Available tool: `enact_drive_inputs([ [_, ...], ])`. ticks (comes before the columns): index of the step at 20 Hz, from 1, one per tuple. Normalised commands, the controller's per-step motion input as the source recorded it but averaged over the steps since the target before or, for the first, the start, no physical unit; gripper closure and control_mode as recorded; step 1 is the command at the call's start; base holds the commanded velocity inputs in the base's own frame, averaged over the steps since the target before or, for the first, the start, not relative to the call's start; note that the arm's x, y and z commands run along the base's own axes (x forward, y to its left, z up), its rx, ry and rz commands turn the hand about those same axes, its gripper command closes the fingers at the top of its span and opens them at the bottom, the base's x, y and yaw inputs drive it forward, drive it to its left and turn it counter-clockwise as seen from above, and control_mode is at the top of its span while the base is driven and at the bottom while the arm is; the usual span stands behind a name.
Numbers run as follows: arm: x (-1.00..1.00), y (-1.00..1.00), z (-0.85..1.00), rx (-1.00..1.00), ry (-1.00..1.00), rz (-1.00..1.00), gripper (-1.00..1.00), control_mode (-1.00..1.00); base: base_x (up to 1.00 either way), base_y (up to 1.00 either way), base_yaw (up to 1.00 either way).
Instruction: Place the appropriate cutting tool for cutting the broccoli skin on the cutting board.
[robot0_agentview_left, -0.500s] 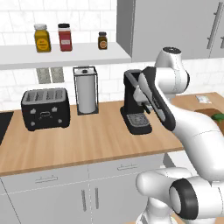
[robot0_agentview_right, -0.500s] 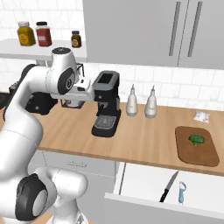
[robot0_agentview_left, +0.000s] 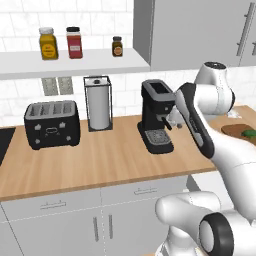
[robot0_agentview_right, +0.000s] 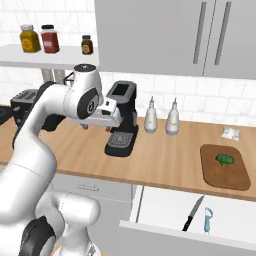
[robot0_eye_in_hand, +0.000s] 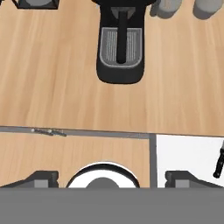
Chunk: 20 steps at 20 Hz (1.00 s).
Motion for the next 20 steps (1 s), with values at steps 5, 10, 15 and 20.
enact_drive_inputs([
  [5,-0.43,-0.96,-0.27,0.0,0.0,-0.01,-1.0,-1.0,0.0,0.0,0.0],
  [10,-0.1,-0.73,-0.26,0.0,0.09,-0.05,-1.0,-1.0,0.0,0.0,0.0],
  [15,0.0,-0.45,-0.15,0.0,0.1,-0.06,-1.0,-1.0,0.0,0.0,0.0],
  [20,-0.11,-0.54,-0.1,0.0,0.04,-0.02,-1.0,-1.0,0.0,0.0,0.0],
])
